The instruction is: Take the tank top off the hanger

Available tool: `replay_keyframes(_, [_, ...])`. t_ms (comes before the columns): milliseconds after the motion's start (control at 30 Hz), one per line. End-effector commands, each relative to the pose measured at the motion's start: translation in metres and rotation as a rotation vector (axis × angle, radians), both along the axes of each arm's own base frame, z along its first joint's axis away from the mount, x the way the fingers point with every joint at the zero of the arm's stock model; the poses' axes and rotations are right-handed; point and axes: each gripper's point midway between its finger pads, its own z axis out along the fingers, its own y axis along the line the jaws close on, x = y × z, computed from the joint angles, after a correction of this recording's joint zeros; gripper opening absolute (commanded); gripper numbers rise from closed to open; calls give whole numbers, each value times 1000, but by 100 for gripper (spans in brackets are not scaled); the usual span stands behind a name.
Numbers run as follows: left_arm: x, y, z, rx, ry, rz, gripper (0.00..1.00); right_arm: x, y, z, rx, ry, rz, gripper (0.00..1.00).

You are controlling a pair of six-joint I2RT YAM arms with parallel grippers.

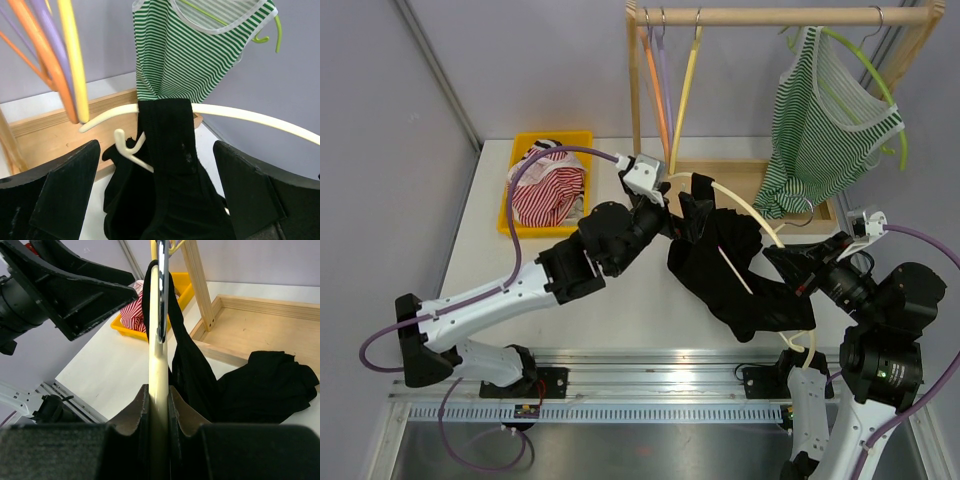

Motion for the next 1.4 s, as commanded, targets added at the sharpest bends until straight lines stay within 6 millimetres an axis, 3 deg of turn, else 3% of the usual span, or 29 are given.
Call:
replay_keyframes(0, [-1, -12, 24, -52, -39, -23, 99, 0, 0, 8, -18, -42, -1, 0])
replay_keyframes(167, [3, -19, 23, -41, -41, -19, 97, 0, 0, 7, -18, -40, 0, 0])
replay_keyframes(367, [6, -25, 22, -33, -43, -23, 78, 0, 0, 7, -17, -39, 2, 0])
replay_keyframes(433, [7, -28, 21, -28, -43, -25, 59, 0, 0, 7, -17, -38, -1, 0])
replay_keyframes(500, [7, -29, 22, -28, -45, -26, 50, 0, 0, 6, -16, -36, 0, 0])
replay_keyframes(700, [8, -34, 18, -10, -40, -32, 40, -1, 1, 7, -17, -38, 5, 0])
replay_keyframes(833, [8, -36, 18, -6, -47, -39, 15, -1, 1, 6, -17, -36, 5, 0])
replay_keyframes(867, [9, -36, 17, -4, -44, -36, 2, -1, 1, 6, -17, -36, 3, 0])
replay_keyframes(1033, [13, -22, 23, -30, -34, 27, 0, 0, 0, 4, -21, -28, 4, 0])
replay_keyframes(1133, [19, 2, 28, -67, -24, 123, 0, -1, 1, 3, -21, -21, 7, 0])
replay_keyframes(1267, [43, 37, 29, -143, 37, 255, 0, -1, 1, 2, -22, -16, 12, 0])
replay_keyframes(1367, [61, 52, 22, -145, 62, 314, 0, -1, 2, 2, -23, -16, 16, 0])
